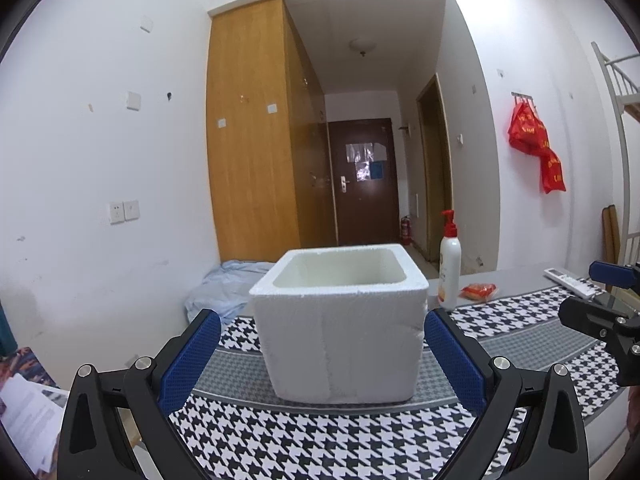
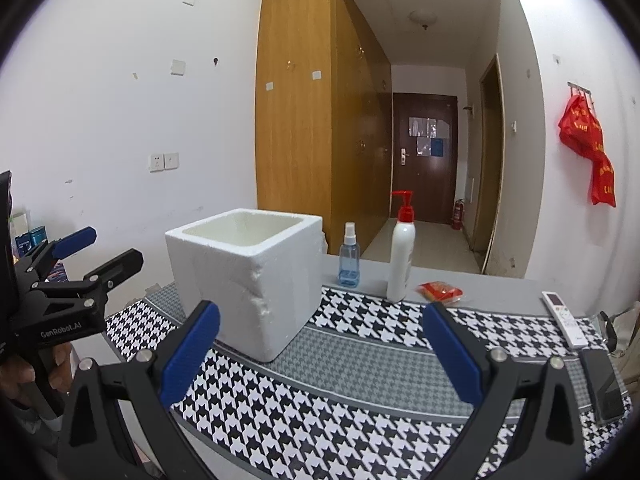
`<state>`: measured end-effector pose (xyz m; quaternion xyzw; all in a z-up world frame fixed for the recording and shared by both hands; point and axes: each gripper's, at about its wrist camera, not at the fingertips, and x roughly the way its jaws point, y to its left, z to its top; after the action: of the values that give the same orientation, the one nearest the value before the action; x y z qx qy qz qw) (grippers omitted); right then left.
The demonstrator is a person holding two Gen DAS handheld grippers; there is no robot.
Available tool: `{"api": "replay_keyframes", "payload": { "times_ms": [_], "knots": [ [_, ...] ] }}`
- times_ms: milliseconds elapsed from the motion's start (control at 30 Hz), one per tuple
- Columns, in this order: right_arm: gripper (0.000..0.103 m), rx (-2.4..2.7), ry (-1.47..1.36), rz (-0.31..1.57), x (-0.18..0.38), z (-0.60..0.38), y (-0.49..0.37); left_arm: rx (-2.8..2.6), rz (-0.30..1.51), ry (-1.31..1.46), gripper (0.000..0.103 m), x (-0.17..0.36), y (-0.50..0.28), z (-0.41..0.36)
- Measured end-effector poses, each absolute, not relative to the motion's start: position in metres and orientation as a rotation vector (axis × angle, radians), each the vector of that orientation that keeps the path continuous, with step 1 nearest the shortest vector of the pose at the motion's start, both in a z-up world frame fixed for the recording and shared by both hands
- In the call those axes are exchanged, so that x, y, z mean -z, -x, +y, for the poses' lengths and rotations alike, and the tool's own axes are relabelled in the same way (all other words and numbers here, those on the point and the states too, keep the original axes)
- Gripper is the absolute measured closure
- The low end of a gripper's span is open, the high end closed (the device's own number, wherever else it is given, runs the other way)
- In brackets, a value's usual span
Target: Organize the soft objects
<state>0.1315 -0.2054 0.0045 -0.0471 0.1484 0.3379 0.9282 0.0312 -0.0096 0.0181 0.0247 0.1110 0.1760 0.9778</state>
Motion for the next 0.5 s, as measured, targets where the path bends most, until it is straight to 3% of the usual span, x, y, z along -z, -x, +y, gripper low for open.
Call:
{"api": "replay_keyframes", "payload": {
  "times_ms": [500],
  "knots": [
    [0.001,-0.722,0.081,0.34,0.021,-0.198,-0.129,-0.415,0.245,-0.039,0.001,0.002,-0.027,-0.003]
  ]
}}
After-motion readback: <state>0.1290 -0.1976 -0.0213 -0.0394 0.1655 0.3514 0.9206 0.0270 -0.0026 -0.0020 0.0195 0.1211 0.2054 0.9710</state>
